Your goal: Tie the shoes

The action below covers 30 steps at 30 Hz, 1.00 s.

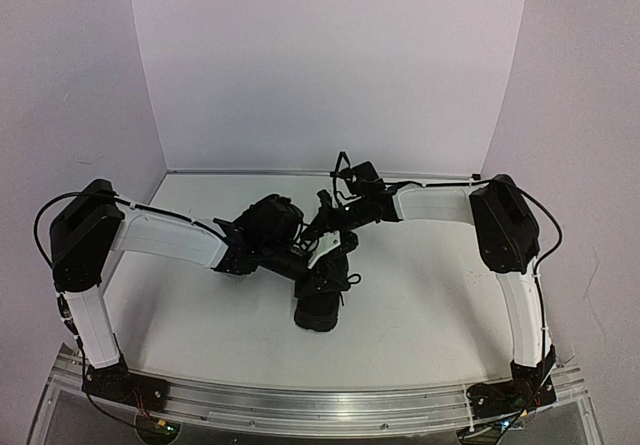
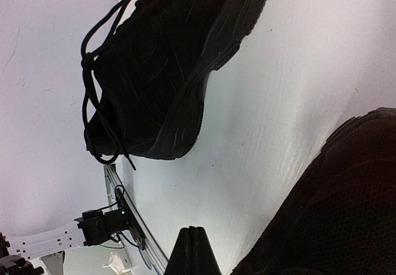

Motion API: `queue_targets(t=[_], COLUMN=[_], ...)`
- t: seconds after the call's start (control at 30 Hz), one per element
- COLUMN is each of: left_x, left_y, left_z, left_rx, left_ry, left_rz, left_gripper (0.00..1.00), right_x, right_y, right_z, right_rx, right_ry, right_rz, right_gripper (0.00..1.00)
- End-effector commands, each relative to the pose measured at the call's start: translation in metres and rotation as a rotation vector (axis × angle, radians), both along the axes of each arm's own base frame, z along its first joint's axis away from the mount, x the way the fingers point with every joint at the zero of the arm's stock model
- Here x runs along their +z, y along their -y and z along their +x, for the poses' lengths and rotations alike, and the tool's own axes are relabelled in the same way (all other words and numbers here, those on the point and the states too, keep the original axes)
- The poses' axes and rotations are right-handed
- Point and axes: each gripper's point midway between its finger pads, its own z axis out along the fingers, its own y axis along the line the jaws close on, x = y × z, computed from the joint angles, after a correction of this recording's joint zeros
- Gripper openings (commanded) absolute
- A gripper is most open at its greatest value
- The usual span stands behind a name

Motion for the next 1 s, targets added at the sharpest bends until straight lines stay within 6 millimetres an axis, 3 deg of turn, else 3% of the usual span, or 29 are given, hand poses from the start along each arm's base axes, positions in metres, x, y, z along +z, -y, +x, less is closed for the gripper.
queue_targets(t=[0.0,0.13,0.3,0.43,0.53,0.73,0.83,0.97], left_x=[0.037,0.050,0.067,0.082,0.088,0.064,0.044,0.020], left_y=[0.018,0.000,-0.022,-0.042,-0.064,-0.109,-0.126,-0.128], left_z=[-0.006,0.016,0.026,0.032,0.051,0.076,0.078,0.072], left_rx=[-0.011,0.072,0.102,0.128,0.201,0.289,0.304,0.256], left_ry=[0.032,-0.007,-0.017,-0.041,-0.059,-0.092,-0.067,-0.085], left_rz=[-0.094,-0.101,-0.087,-0.080,-0.088,0.000,0.068,0.136], left_gripper=[0.07,0.25,0.45,0.52,0.54,0.55,0.54,0.53], right_x=[0.027,0.030,0.042,0.059,0.078,0.107,0.103,0.088], right_y=[-0.008,0.002,0.015,0.021,0.028,0.049,0.062,0.080], right_z=[0.005,-0.011,-0.025,-0.028,-0.026,-0.029,-0.046,-0.076], right_rx=[0.017,0.032,0.025,0.025,0.014,-0.003,0.020,0.052], right_ry=[0.059,0.039,0.033,0.044,0.062,0.095,0.092,0.066], right_rz=[0.064,0.060,0.045,0.040,0.046,0.048,0.013,-0.037], right_gripper=[0.00,0.02,0.29,0.49,0.59,0.65,0.64,0.63])
